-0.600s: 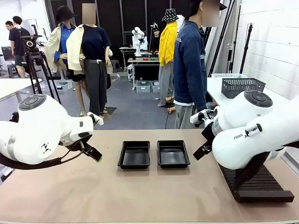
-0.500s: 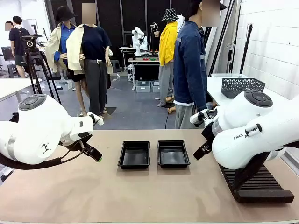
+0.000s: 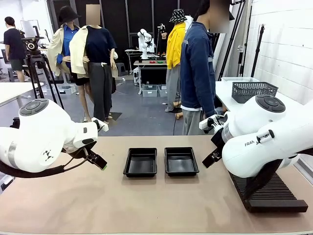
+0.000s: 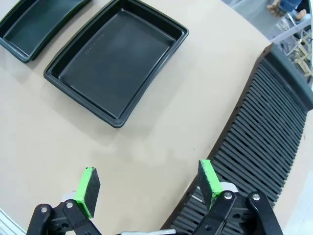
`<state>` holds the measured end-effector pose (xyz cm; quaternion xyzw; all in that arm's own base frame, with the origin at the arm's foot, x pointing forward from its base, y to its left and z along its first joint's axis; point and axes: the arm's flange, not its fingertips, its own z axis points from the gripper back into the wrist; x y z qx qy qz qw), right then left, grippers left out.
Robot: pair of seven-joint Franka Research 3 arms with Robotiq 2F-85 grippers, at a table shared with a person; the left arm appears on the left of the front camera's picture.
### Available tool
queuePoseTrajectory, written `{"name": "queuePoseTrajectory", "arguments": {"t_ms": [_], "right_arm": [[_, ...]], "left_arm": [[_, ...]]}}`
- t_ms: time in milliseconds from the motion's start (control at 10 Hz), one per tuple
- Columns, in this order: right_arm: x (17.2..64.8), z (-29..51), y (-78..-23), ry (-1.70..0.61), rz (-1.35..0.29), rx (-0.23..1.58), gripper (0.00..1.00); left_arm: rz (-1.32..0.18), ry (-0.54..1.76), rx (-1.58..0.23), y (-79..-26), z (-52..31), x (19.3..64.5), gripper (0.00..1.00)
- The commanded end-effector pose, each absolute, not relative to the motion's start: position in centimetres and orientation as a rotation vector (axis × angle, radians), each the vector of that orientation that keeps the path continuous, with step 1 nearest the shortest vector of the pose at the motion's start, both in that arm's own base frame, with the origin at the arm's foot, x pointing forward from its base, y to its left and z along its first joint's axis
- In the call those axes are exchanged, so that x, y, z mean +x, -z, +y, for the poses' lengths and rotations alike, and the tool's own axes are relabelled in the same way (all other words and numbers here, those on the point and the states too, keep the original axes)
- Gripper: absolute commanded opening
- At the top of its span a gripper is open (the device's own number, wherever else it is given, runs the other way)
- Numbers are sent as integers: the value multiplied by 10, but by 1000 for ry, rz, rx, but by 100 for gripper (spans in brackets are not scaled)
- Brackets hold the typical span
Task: Inspect and transfer BCBs to ESD trays.
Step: Pick up the Blank PCB from the PCB Rack and place it in the left ESD tray.
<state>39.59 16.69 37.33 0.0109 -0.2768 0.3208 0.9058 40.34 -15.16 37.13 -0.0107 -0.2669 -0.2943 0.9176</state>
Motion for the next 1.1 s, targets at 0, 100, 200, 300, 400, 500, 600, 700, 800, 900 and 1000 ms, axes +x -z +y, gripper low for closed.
{"name": "queuePoseTrajectory", "arguments": {"t_ms": [0,100,200,300,400,500,600,700,800,900,1000], "right_arm": [[396,167,-373,-663,-572,23,100],[396,167,-373,-663,-572,23,100],[396,167,-373,-663,-572,23,100],[396,167,-373,-663,-572,23,100],[396,167,-373,-663,-572,23,100],[396,167,-373,-663,-572,23,100],[396,167,-373,-662,-572,22,100],[399,167,-382,-663,-557,41,100],[405,166,-394,-659,-533,40,100],[413,164,-412,-666,-497,74,100],[420,163,-428,-665,-475,84,100]], "left_arm": [[-549,605,-22,-371,-151,403,100],[-549,605,-22,-371,-151,403,100],[-549,605,-22,-371,-151,403,100],[-549,605,-22,-371,-151,403,100],[-549,605,-22,-371,-151,403,100],[-549,605,-22,-371,-151,403,100],[-549,606,-22,-371,-152,403,100],[-538,603,-47,-379,-151,410,100],[-530,593,-53,-387,-149,418,100],[-511,582,-76,-400,-144,431,100],[-489,578,-103,-412,-140,442,100]]}}
